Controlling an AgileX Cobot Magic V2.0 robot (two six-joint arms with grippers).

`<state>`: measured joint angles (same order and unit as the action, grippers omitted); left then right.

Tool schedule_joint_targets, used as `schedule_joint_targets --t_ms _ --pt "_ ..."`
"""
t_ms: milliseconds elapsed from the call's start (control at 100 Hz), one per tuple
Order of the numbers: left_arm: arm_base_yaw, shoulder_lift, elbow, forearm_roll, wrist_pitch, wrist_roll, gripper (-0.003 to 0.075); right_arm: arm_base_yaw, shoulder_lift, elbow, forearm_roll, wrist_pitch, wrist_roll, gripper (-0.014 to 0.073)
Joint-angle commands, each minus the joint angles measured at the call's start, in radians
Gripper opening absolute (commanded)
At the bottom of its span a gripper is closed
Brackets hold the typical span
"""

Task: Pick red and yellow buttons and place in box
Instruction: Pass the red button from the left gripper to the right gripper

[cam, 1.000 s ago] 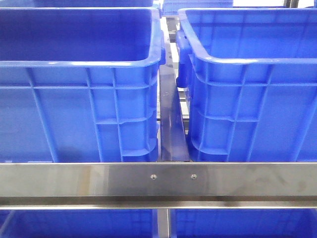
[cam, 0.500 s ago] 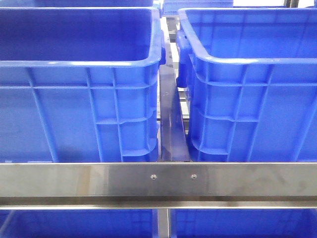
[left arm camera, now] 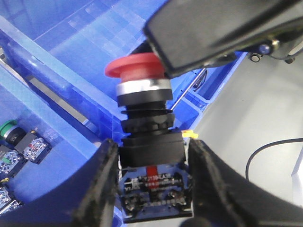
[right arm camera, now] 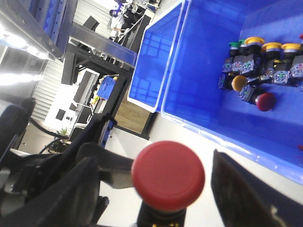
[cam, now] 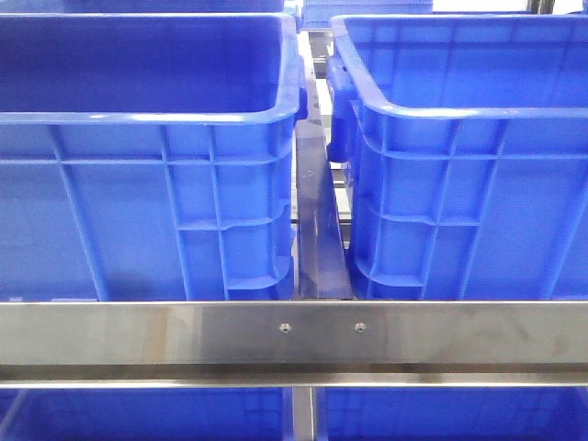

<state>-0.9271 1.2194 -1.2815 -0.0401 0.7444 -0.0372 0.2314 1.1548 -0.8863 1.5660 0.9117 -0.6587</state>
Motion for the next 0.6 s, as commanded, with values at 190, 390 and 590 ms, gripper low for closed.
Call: schedule_joint_targets --t_ms 190,390,590 --pt "-0.007 -0.027 -0.030 -0.005 -0.070 0.001 -0.0019 0.003 0.019 -0.035 0.080 0.083 -0.022 0.0295" --pt "-0.007 -0.027 -0.030 -0.005 -0.066 0.001 -0.0019 0.003 0.038 -0.035 0.083 0.121 -0.022 0.0181" --pt "-0.007 -0.027 -0.030 -0.001 -0.062 0.001 -0.0011 0.003 0.038 -0.035 0.083 0.121 -0.047 0.0182"
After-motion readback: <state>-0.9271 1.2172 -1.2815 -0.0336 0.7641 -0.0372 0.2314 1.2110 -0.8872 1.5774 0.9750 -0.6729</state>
